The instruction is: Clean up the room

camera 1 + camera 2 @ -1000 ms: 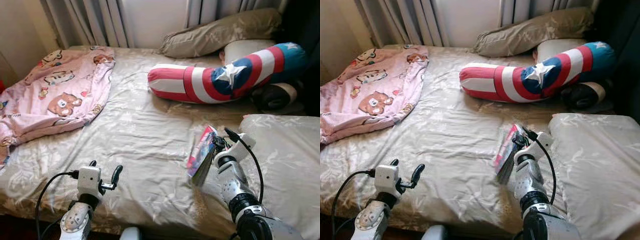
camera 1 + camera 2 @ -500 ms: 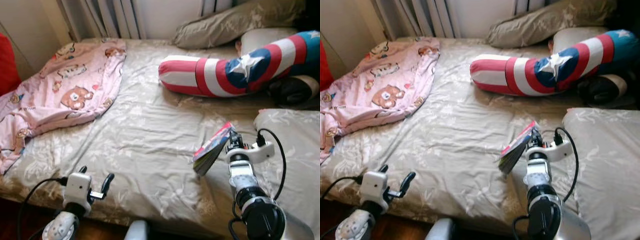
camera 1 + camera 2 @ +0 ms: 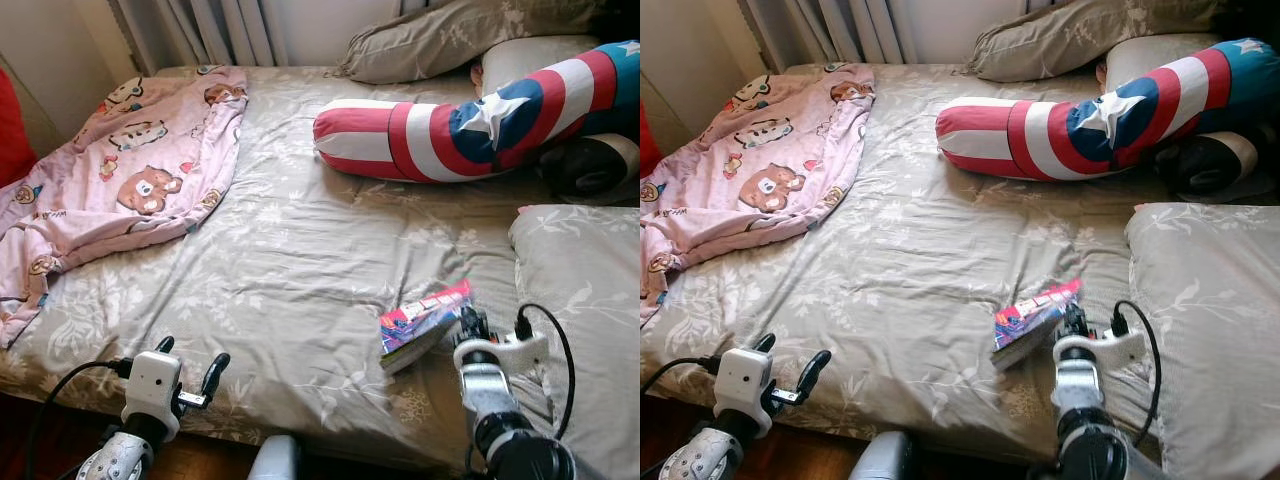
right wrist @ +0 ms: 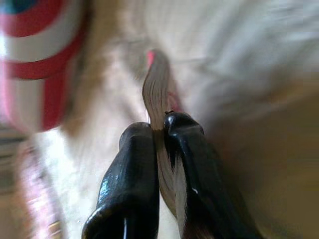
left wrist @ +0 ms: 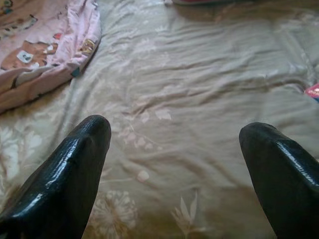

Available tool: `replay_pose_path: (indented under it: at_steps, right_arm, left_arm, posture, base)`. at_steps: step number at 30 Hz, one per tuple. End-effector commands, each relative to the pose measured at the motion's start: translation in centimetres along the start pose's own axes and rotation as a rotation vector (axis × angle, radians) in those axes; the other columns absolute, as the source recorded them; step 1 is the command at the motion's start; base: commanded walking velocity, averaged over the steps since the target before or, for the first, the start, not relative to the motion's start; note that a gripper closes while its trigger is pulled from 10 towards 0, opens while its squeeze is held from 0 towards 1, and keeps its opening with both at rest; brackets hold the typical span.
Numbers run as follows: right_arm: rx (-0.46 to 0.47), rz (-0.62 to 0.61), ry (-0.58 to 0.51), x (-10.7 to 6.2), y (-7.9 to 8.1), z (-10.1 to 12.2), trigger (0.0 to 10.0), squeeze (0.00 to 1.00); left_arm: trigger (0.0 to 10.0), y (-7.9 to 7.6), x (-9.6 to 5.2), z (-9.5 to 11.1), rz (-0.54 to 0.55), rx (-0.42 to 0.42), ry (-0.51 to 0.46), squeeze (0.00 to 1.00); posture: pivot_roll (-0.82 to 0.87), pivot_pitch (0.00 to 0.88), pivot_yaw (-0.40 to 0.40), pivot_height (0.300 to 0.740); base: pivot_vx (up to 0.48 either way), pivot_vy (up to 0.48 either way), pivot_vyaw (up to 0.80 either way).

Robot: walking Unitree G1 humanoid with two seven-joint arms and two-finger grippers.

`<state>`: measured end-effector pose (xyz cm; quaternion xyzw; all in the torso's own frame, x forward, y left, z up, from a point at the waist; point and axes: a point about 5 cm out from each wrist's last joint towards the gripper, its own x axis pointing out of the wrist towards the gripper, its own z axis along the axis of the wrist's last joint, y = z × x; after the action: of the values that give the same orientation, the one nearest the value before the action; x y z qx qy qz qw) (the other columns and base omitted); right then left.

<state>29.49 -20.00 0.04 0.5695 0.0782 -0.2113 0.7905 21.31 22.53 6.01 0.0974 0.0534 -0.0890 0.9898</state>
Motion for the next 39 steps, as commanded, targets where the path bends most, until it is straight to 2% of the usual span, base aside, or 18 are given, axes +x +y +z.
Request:
replay_pose_path:
  at_steps: [1, 6, 17, 27, 33, 34, 35, 36, 37, 39]
  right_arm:
    - [-0.022, -0.067, 0.057, -0.6, -1.0, -1.4, 10.0, 0.00]
    - [-0.054, -0.125, 0.038, -0.9, -2.0, -0.9, 10.0, 0.00]
    - [-0.066, -0.164, 0.006, -0.7, -2.2, 0.1, 10.0, 0.00]
    - [-0.268, -0.154, 0.041, -0.5, -2.0, 0.9, 10.0, 0.00]
    - [-0.306, -0.143, 0.047, -0.4, -2.0, 1.1, 10.0, 0.00]
    - [-0.319, -0.142, 0.049, -0.4, -2.0, 1.2, 10.0, 0.09]
    - [-0.323, -0.142, 0.049, -0.4, -2.0, 1.2, 10.0, 0.51]
    - [-0.334, -0.142, 0.049, -0.4, -2.1, 1.3, 10.0, 0.97]
    - [-0.338, -0.141, 0.049, -0.4, -2.1, 1.4, 10.0, 1.00]
    - [-0.358, -0.133, 0.050, -0.4, -2.0, 1.5, 10.0, 1.00]
  left_arm:
    - [10.0, 0.3, -0.3, 0.1, -0.005, 0.015, 0.012, 0.00]
    - [10.0, 0.4, -0.6, 0.0, -0.002, 0.013, 0.032, 0.00]
    - [10.0, 0.6, -0.8, -0.2, -0.009, 0.018, 0.054, 0.00]
    - [10.0, 0.9, -1.1, -0.4, -0.001, 0.021, 0.069, 0.00]
    - [10.0, 1.0, -1.0, -0.4, -0.005, 0.021, 0.073, 0.00]
    - [10.0, 1.0, -1.0, -0.4, -0.006, 0.022, 0.074, 0.00]
    - [10.0, 1.0, -1.0, -0.4, -0.006, 0.022, 0.075, 0.00]
    - [10.0, 1.1, -1.0, -0.4, -0.006, 0.023, 0.075, 0.00]
    - [10.0, 1.1, -1.0, -0.4, -0.006, 0.023, 0.076, 0.00]
    - [10.0, 1.1, -1.0, -0.5, -0.007, 0.023, 0.078, 0.00]
  posture:
    - [0.27, 0.195, 0.097, 0.657]
    - [0.27, 0.202, 0.099, 0.657]
    - [0.27, 0.199, 0.104, 0.657]
    - [0.26, 0.204, 0.107, 0.657]
    - [0.26, 0.202, 0.111, 0.657]
    - [0.26, 0.202, 0.112, 0.657]
    - [0.26, 0.202, 0.113, 0.657]
    - [0.26, 0.201, 0.113, 0.657]
    - [0.26, 0.201, 0.114, 0.657]
    - [0.26, 0.200, 0.115, 0.657]
  base:
    - [0.000, 0.000, 0.00]
    - [0.000, 0.000, 0.00]
    - [0.000, 0.000, 0.00]
    - [0.000, 0.000, 0.00]
    - [0.000, 0.000, 0.00]
    - [0.000, 0.000, 0.00]
    - [0.000, 0.000, 0.00]
    - [0.000, 0.000, 0.00]
    - [0.000, 0.000, 0.00]
    - [0.000, 0.000, 0.00]
